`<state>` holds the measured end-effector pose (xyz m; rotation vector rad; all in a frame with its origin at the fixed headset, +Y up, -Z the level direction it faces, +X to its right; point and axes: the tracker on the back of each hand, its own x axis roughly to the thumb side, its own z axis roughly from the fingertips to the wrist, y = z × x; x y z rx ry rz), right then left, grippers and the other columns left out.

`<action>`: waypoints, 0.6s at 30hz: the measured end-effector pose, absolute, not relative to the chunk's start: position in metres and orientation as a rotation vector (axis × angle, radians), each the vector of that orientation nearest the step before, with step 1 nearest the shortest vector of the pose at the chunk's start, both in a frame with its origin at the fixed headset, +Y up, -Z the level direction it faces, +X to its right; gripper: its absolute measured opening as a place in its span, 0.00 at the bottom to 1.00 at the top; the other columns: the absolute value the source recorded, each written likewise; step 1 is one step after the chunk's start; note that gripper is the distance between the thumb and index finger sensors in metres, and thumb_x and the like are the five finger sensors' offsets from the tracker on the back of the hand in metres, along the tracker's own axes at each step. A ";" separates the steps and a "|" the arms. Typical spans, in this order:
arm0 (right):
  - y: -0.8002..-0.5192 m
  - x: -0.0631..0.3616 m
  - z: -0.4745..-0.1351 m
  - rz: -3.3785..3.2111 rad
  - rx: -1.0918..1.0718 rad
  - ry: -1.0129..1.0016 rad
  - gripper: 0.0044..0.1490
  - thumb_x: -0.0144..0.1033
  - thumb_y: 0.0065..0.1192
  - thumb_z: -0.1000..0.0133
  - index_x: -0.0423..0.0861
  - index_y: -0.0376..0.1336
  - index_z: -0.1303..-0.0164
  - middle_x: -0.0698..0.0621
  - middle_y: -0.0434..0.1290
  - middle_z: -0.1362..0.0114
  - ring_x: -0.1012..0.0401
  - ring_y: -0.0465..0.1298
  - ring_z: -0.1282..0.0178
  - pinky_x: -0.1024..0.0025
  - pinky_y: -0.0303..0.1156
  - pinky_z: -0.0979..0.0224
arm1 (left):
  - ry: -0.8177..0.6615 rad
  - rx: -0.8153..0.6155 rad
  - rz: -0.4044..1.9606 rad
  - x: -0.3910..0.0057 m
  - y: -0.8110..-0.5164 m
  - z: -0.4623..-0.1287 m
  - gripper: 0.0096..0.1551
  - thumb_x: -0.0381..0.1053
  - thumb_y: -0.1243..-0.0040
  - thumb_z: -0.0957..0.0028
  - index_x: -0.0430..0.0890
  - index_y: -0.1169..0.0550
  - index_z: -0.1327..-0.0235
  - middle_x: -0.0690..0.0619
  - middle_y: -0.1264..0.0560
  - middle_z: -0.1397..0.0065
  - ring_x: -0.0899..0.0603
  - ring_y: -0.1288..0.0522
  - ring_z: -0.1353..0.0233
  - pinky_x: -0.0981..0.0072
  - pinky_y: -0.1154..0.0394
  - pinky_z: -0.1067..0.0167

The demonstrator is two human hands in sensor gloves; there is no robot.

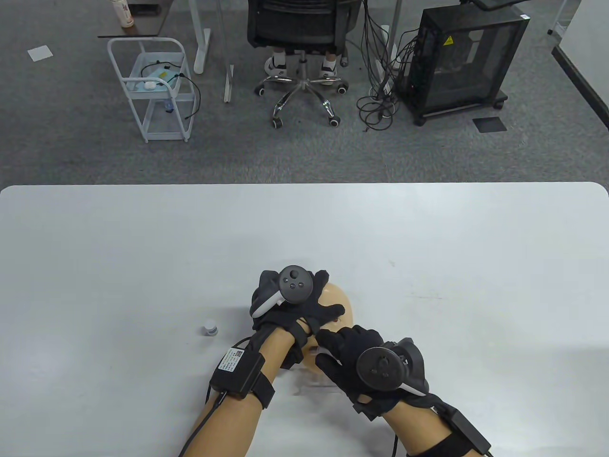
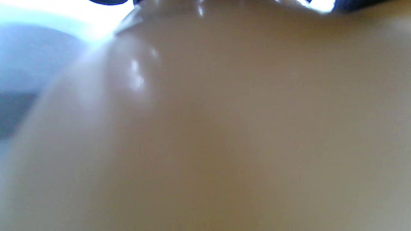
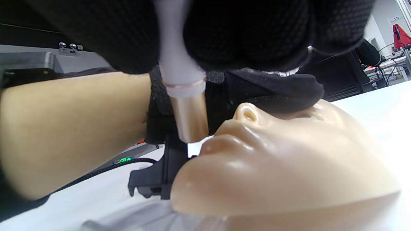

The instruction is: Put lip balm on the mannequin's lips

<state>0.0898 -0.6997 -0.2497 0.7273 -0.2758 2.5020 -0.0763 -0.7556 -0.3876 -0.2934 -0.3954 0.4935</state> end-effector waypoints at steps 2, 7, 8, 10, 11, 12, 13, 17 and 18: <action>-0.700 0.089 -0.250 2.503 0.724 -0.269 0.36 0.53 0.77 0.47 0.46 0.70 0.34 0.46 0.83 0.50 0.52 0.82 0.55 0.47 0.76 0.40 | -0.396 -0.294 0.494 -0.076 -0.756 -0.388 0.56 0.78 0.33 0.43 0.49 0.44 0.17 0.36 0.46 0.15 0.22 0.40 0.22 0.25 0.42 0.31; -0.701 0.089 -0.251 2.520 0.726 -0.267 0.36 0.53 0.77 0.47 0.46 0.70 0.34 0.46 0.83 0.49 0.52 0.82 0.54 0.47 0.76 0.40 | -0.396 -0.293 0.494 -0.076 -0.756 -0.388 0.56 0.78 0.33 0.43 0.49 0.44 0.17 0.36 0.46 0.15 0.22 0.40 0.22 0.25 0.43 0.31; -0.701 0.089 -0.251 2.519 0.725 -0.266 0.36 0.53 0.77 0.47 0.46 0.70 0.34 0.46 0.83 0.49 0.52 0.82 0.55 0.47 0.76 0.40 | -0.396 -0.293 0.493 -0.076 -0.756 -0.388 0.56 0.78 0.33 0.43 0.49 0.44 0.17 0.36 0.46 0.15 0.22 0.40 0.22 0.25 0.42 0.31; -0.700 0.091 -0.251 2.518 0.718 -0.272 0.36 0.53 0.77 0.47 0.46 0.70 0.34 0.46 0.83 0.49 0.52 0.82 0.55 0.47 0.76 0.40 | -0.396 -0.293 0.493 -0.076 -0.756 -0.388 0.56 0.78 0.33 0.43 0.49 0.44 0.17 0.36 0.46 0.15 0.22 0.40 0.22 0.25 0.43 0.31; -0.699 0.092 -0.251 2.515 0.714 -0.273 0.36 0.53 0.77 0.47 0.46 0.70 0.34 0.46 0.83 0.49 0.52 0.82 0.55 0.47 0.76 0.40 | -0.396 -0.293 0.493 -0.076 -0.756 -0.388 0.56 0.78 0.33 0.43 0.49 0.44 0.17 0.36 0.46 0.15 0.22 0.40 0.22 0.25 0.42 0.31; -0.699 0.093 -0.251 2.513 0.708 -0.272 0.36 0.53 0.77 0.47 0.46 0.70 0.34 0.46 0.83 0.49 0.52 0.82 0.55 0.47 0.76 0.40 | -0.396 -0.293 0.492 -0.076 -0.756 -0.388 0.56 0.78 0.33 0.43 0.49 0.44 0.17 0.36 0.46 0.15 0.22 0.40 0.22 0.25 0.42 0.31; -0.698 0.094 -0.251 2.512 0.702 -0.269 0.36 0.53 0.77 0.47 0.46 0.70 0.34 0.46 0.83 0.49 0.52 0.82 0.55 0.47 0.76 0.40 | -0.396 -0.294 0.492 -0.076 -0.756 -0.387 0.56 0.78 0.33 0.43 0.49 0.44 0.17 0.36 0.46 0.15 0.22 0.40 0.22 0.25 0.42 0.31; -0.697 0.099 -0.251 2.511 0.684 -0.259 0.36 0.54 0.77 0.47 0.45 0.70 0.34 0.46 0.83 0.50 0.52 0.82 0.55 0.47 0.76 0.40 | -0.396 -0.294 0.493 -0.076 -0.756 -0.387 0.56 0.78 0.33 0.43 0.49 0.44 0.16 0.36 0.46 0.15 0.22 0.40 0.22 0.25 0.42 0.31; -0.697 0.100 -0.251 2.511 0.680 -0.256 0.36 0.54 0.77 0.47 0.45 0.70 0.34 0.46 0.83 0.50 0.52 0.82 0.55 0.47 0.76 0.40 | -0.396 -0.293 0.492 -0.076 -0.756 -0.387 0.56 0.78 0.33 0.43 0.49 0.44 0.17 0.36 0.46 0.15 0.22 0.40 0.22 0.25 0.42 0.31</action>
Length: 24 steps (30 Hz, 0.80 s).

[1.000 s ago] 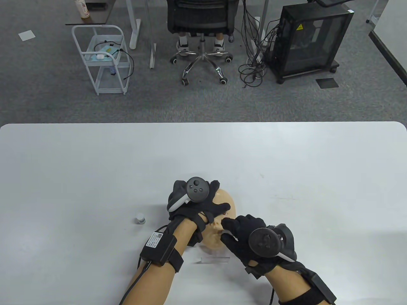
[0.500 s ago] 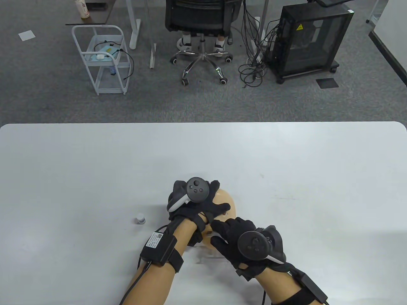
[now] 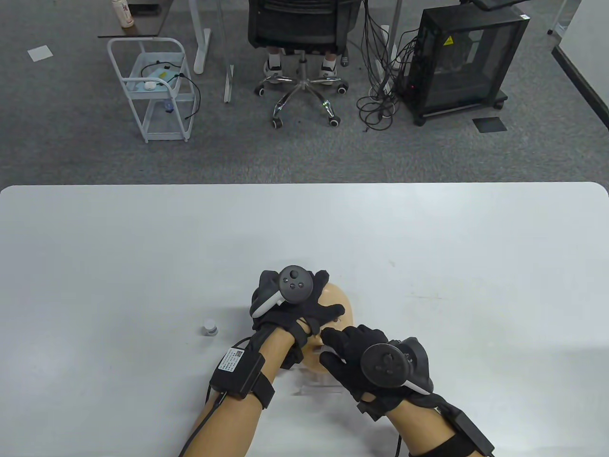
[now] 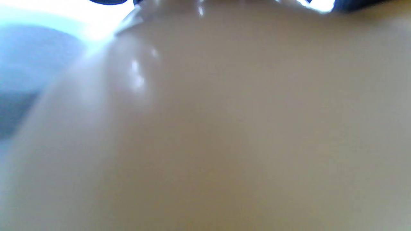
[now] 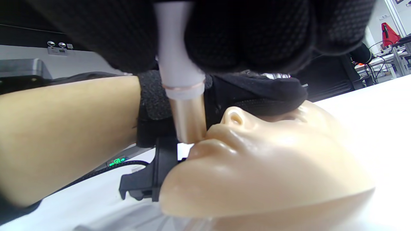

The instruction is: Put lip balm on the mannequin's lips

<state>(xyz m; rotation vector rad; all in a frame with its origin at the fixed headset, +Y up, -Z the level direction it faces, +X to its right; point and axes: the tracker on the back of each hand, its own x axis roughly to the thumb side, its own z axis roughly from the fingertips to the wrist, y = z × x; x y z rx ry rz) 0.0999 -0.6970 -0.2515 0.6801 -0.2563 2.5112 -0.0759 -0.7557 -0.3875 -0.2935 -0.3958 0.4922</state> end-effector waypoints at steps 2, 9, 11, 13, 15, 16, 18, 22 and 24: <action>-0.697 0.101 -0.252 2.511 0.674 -0.248 0.36 0.54 0.77 0.47 0.45 0.70 0.34 0.46 0.83 0.50 0.52 0.83 0.55 0.47 0.76 0.40 | -0.396 -0.293 0.490 -0.076 -0.756 -0.388 0.56 0.78 0.33 0.43 0.49 0.44 0.16 0.36 0.46 0.15 0.22 0.40 0.22 0.25 0.43 0.31; -0.698 0.107 -0.252 2.508 0.657 -0.222 0.36 0.54 0.76 0.46 0.45 0.70 0.34 0.46 0.83 0.50 0.52 0.82 0.55 0.47 0.76 0.41 | -0.397 -0.292 0.489 -0.076 -0.756 -0.388 0.56 0.78 0.33 0.43 0.49 0.44 0.17 0.36 0.46 0.15 0.22 0.40 0.22 0.25 0.42 0.31; -0.698 0.109 -0.253 2.505 0.646 -0.220 0.35 0.54 0.76 0.46 0.45 0.70 0.34 0.47 0.83 0.50 0.52 0.82 0.55 0.47 0.76 0.41 | -0.397 -0.292 0.490 -0.076 -0.756 -0.388 0.56 0.78 0.33 0.43 0.49 0.44 0.16 0.36 0.46 0.15 0.22 0.40 0.22 0.25 0.42 0.31; -0.698 0.110 -0.254 2.507 0.638 -0.219 0.36 0.54 0.76 0.46 0.45 0.70 0.34 0.46 0.83 0.50 0.52 0.82 0.56 0.47 0.76 0.41 | -0.397 -0.292 0.490 -0.076 -0.756 -0.388 0.56 0.78 0.33 0.43 0.49 0.44 0.17 0.36 0.46 0.15 0.22 0.40 0.22 0.25 0.42 0.31; -0.698 0.112 -0.255 2.503 0.626 -0.206 0.35 0.54 0.75 0.46 0.45 0.70 0.34 0.47 0.83 0.50 0.52 0.82 0.56 0.47 0.76 0.41 | -0.397 -0.292 0.490 -0.076 -0.756 -0.388 0.56 0.78 0.33 0.43 0.49 0.44 0.17 0.36 0.46 0.15 0.22 0.40 0.22 0.25 0.42 0.32; -0.699 0.113 -0.255 2.501 0.620 -0.201 0.35 0.54 0.75 0.46 0.45 0.70 0.34 0.46 0.83 0.50 0.52 0.82 0.56 0.47 0.76 0.41 | -0.398 -0.292 0.490 -0.076 -0.756 -0.388 0.56 0.78 0.33 0.43 0.49 0.44 0.17 0.36 0.46 0.15 0.22 0.40 0.22 0.25 0.42 0.31; -0.699 0.114 -0.256 2.498 0.611 -0.194 0.35 0.54 0.75 0.46 0.45 0.70 0.34 0.46 0.83 0.50 0.52 0.82 0.56 0.47 0.76 0.41 | -0.398 -0.292 0.490 -0.076 -0.756 -0.388 0.56 0.78 0.33 0.43 0.49 0.44 0.17 0.36 0.46 0.15 0.22 0.40 0.22 0.25 0.42 0.31; -0.700 0.117 -0.257 2.497 0.595 -0.181 0.35 0.54 0.75 0.46 0.45 0.70 0.34 0.46 0.83 0.50 0.52 0.82 0.56 0.47 0.76 0.41 | -0.398 -0.292 0.490 -0.076 -0.756 -0.388 0.56 0.78 0.33 0.43 0.49 0.44 0.16 0.36 0.46 0.15 0.22 0.40 0.22 0.25 0.42 0.31; -0.701 0.119 -0.258 2.489 0.583 -0.168 0.35 0.54 0.74 0.45 0.45 0.70 0.34 0.46 0.83 0.50 0.52 0.82 0.56 0.47 0.76 0.41 | -0.398 -0.294 0.492 -0.076 -0.756 -0.387 0.56 0.78 0.33 0.43 0.49 0.44 0.17 0.36 0.46 0.15 0.22 0.40 0.22 0.25 0.42 0.32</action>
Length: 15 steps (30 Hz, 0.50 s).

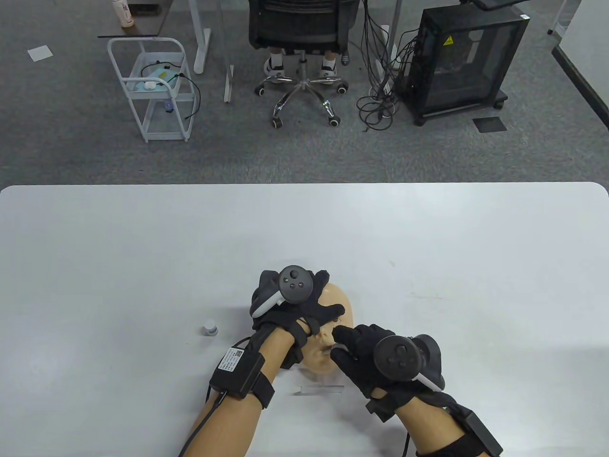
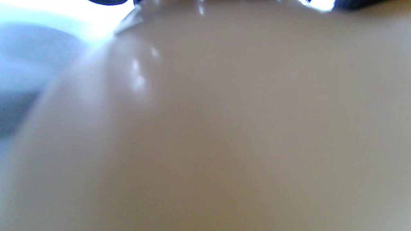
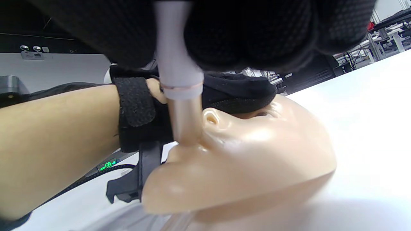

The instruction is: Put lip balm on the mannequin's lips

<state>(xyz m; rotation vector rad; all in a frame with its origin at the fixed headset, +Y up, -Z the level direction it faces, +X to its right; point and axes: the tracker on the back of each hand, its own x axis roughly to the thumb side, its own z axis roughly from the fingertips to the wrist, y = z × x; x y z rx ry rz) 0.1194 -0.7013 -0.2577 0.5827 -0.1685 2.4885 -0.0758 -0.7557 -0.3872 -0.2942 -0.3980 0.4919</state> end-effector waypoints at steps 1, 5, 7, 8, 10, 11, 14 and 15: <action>-0.702 0.120 -0.258 2.483 0.572 -0.155 0.35 0.54 0.74 0.46 0.45 0.70 0.34 0.46 0.83 0.50 0.52 0.82 0.56 0.47 0.76 0.41 | -0.398 -0.294 0.491 -0.076 -0.756 -0.387 0.56 0.78 0.33 0.43 0.49 0.44 0.16 0.37 0.46 0.15 0.22 0.40 0.22 0.25 0.42 0.32; -0.703 0.123 -0.260 2.483 0.553 -0.132 0.35 0.54 0.74 0.45 0.45 0.70 0.34 0.46 0.83 0.51 0.52 0.82 0.56 0.47 0.76 0.41 | -0.399 -0.293 0.490 -0.076 -0.756 -0.387 0.56 0.78 0.33 0.43 0.49 0.44 0.17 0.36 0.46 0.15 0.22 0.40 0.22 0.25 0.42 0.31; -0.704 0.125 -0.261 2.487 0.548 -0.116 0.35 0.54 0.74 0.45 0.45 0.71 0.34 0.46 0.83 0.51 0.52 0.82 0.56 0.47 0.76 0.41 | -0.399 -0.293 0.491 -0.076 -0.756 -0.387 0.56 0.78 0.33 0.43 0.49 0.44 0.16 0.36 0.46 0.15 0.22 0.40 0.22 0.25 0.42 0.32; -0.704 0.126 -0.261 2.493 0.542 -0.098 0.35 0.54 0.74 0.45 0.45 0.70 0.34 0.46 0.83 0.50 0.52 0.82 0.56 0.47 0.76 0.40 | -0.399 -0.294 0.491 -0.076 -0.756 -0.387 0.56 0.78 0.33 0.43 0.49 0.44 0.16 0.36 0.46 0.15 0.22 0.40 0.22 0.25 0.42 0.32; -0.705 0.127 -0.262 2.486 0.527 -0.085 0.35 0.54 0.74 0.45 0.45 0.70 0.34 0.46 0.83 0.50 0.52 0.82 0.55 0.47 0.76 0.40 | -0.399 -0.294 0.491 -0.076 -0.756 -0.388 0.56 0.78 0.33 0.43 0.49 0.44 0.16 0.36 0.46 0.15 0.22 0.40 0.22 0.25 0.42 0.31; -0.706 0.128 -0.263 2.479 0.519 -0.073 0.35 0.54 0.74 0.45 0.45 0.70 0.34 0.46 0.83 0.50 0.51 0.82 0.55 0.46 0.76 0.40 | -0.400 -0.294 0.493 -0.076 -0.756 -0.388 0.56 0.78 0.33 0.43 0.49 0.44 0.16 0.37 0.46 0.15 0.22 0.40 0.22 0.25 0.42 0.31; -0.708 0.130 -0.265 2.479 0.502 -0.056 0.34 0.54 0.73 0.45 0.45 0.70 0.34 0.46 0.83 0.50 0.51 0.82 0.56 0.46 0.76 0.40 | -0.400 -0.294 0.491 -0.076 -0.756 -0.388 0.56 0.78 0.33 0.43 0.49 0.44 0.17 0.37 0.46 0.15 0.22 0.40 0.22 0.25 0.42 0.31; -0.708 0.131 -0.265 2.477 0.496 -0.049 0.34 0.54 0.73 0.45 0.45 0.70 0.34 0.46 0.83 0.50 0.51 0.82 0.55 0.46 0.76 0.40 | -0.401 -0.293 0.487 -0.075 -0.755 -0.388 0.56 0.78 0.33 0.43 0.49 0.44 0.17 0.37 0.46 0.15 0.22 0.40 0.22 0.25 0.43 0.31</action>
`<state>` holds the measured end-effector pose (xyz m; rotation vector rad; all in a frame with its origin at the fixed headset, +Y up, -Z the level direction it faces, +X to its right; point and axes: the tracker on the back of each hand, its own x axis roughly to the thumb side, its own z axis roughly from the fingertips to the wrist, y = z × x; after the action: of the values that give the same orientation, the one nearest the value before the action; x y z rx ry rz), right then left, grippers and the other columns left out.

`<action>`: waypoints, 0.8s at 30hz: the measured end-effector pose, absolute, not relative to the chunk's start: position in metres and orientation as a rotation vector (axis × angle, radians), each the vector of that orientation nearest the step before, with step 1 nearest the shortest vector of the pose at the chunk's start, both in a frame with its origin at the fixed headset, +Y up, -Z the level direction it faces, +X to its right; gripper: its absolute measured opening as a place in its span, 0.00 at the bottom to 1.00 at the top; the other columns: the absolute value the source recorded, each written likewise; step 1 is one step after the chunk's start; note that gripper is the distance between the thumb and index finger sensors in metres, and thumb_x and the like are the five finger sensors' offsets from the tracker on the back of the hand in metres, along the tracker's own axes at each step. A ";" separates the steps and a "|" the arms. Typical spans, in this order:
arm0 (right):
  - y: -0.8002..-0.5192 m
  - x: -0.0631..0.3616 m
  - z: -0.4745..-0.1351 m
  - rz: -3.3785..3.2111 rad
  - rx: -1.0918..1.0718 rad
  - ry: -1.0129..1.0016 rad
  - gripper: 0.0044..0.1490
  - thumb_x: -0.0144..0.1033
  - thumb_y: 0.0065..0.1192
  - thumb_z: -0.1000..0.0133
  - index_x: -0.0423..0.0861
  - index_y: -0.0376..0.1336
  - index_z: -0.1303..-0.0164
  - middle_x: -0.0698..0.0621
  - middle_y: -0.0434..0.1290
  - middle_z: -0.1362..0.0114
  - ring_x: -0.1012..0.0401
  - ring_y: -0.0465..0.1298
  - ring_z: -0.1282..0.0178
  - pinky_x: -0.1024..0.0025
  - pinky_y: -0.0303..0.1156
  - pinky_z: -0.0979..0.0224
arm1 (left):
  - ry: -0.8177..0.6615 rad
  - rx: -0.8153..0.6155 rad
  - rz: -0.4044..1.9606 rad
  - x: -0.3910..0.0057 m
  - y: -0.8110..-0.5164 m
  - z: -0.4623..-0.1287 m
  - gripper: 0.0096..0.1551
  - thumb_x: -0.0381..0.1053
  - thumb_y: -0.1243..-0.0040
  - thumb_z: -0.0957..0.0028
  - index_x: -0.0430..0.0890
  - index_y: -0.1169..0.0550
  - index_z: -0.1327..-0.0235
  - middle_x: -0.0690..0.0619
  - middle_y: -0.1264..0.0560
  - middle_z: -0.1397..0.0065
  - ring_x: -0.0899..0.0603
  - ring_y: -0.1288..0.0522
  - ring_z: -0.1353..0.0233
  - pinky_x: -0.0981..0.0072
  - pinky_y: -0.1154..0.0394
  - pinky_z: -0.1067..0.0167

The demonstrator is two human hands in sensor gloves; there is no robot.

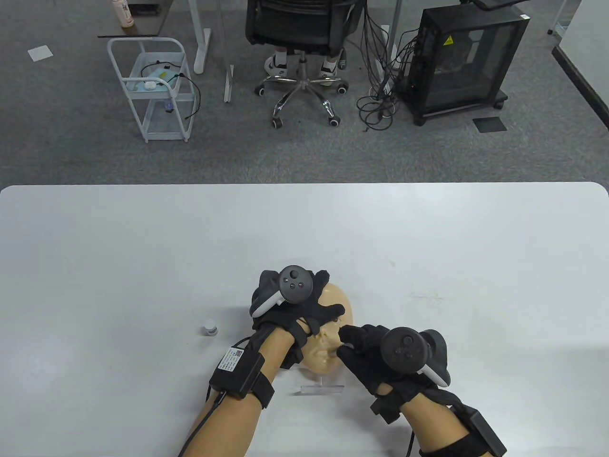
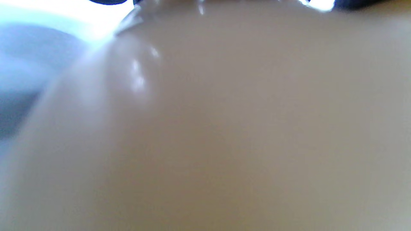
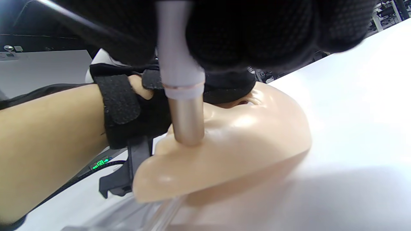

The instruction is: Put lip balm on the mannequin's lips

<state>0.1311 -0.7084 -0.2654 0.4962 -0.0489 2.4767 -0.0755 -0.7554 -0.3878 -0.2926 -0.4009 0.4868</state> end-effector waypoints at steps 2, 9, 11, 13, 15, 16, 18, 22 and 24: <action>-0.709 0.132 -0.266 2.476 0.488 -0.038 0.34 0.54 0.73 0.45 0.45 0.70 0.34 0.46 0.83 0.50 0.51 0.82 0.56 0.46 0.75 0.40 | -0.403 -0.290 0.480 -0.075 -0.755 -0.388 0.56 0.78 0.33 0.43 0.49 0.43 0.17 0.37 0.46 0.15 0.22 0.39 0.22 0.25 0.42 0.31; -0.704 0.136 -0.265 2.422 0.531 -0.067 0.34 0.54 0.73 0.44 0.45 0.70 0.34 0.46 0.83 0.50 0.51 0.82 0.55 0.46 0.75 0.40 | -0.403 -0.281 0.471 -0.075 -0.755 -0.388 0.56 0.78 0.33 0.43 0.49 0.43 0.17 0.37 0.45 0.15 0.22 0.38 0.22 0.24 0.42 0.32; -0.701 0.139 -0.264 2.398 0.532 -0.107 0.34 0.54 0.73 0.45 0.46 0.70 0.34 0.46 0.83 0.50 0.51 0.82 0.55 0.46 0.75 0.40 | -0.402 -0.279 0.468 -0.075 -0.755 -0.388 0.55 0.78 0.33 0.43 0.49 0.43 0.17 0.37 0.44 0.15 0.22 0.38 0.22 0.24 0.42 0.32; -0.700 0.142 -0.264 2.364 0.529 -0.140 0.34 0.54 0.73 0.45 0.46 0.70 0.34 0.46 0.83 0.50 0.51 0.82 0.55 0.46 0.75 0.40 | -0.402 -0.280 0.469 -0.075 -0.754 -0.388 0.56 0.78 0.33 0.43 0.49 0.43 0.17 0.37 0.44 0.15 0.21 0.39 0.22 0.24 0.42 0.32; -0.700 0.146 -0.265 2.293 0.510 -0.161 0.34 0.54 0.73 0.45 0.46 0.70 0.34 0.46 0.83 0.50 0.51 0.82 0.55 0.46 0.75 0.40 | -0.411 -0.283 0.427 -0.073 -0.748 -0.389 0.55 0.76 0.32 0.43 0.49 0.42 0.17 0.37 0.44 0.15 0.21 0.40 0.21 0.23 0.44 0.31; -0.700 0.148 -0.265 2.231 0.498 -0.163 0.34 0.54 0.73 0.45 0.46 0.70 0.34 0.46 0.83 0.50 0.51 0.82 0.55 0.46 0.75 0.40 | -0.418 -0.255 0.363 -0.072 -0.744 -0.388 0.55 0.77 0.33 0.43 0.49 0.43 0.17 0.38 0.45 0.14 0.22 0.40 0.21 0.23 0.45 0.31; -0.700 0.150 -0.264 2.140 0.478 -0.181 0.34 0.54 0.73 0.45 0.46 0.70 0.35 0.46 0.83 0.50 0.51 0.82 0.55 0.46 0.75 0.40 | -0.423 -0.218 0.358 -0.073 -0.739 -0.387 0.55 0.79 0.35 0.43 0.49 0.43 0.17 0.38 0.45 0.14 0.22 0.40 0.21 0.23 0.44 0.31; -0.703 0.160 -0.267 2.027 0.428 -0.188 0.34 0.54 0.73 0.45 0.46 0.70 0.34 0.46 0.83 0.50 0.51 0.82 0.55 0.47 0.75 0.40 | -0.381 -0.126 0.616 -0.088 -0.713 -0.378 0.48 0.74 0.40 0.38 0.47 0.40 0.18 0.36 0.42 0.16 0.21 0.38 0.22 0.24 0.43 0.32; -0.710 0.165 -0.272 1.903 0.362 -0.103 0.34 0.54 0.73 0.44 0.46 0.70 0.34 0.46 0.83 0.48 0.51 0.82 0.53 0.46 0.75 0.39 | -0.368 -0.039 0.748 -0.100 -0.698 -0.366 0.42 0.70 0.41 0.37 0.44 0.36 0.21 0.36 0.37 0.19 0.22 0.33 0.25 0.27 0.39 0.34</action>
<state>0.1646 -0.7100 -0.2721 0.3624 -0.1028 1.9029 -0.1004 -0.6983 -0.3660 -0.0389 -0.3680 0.7480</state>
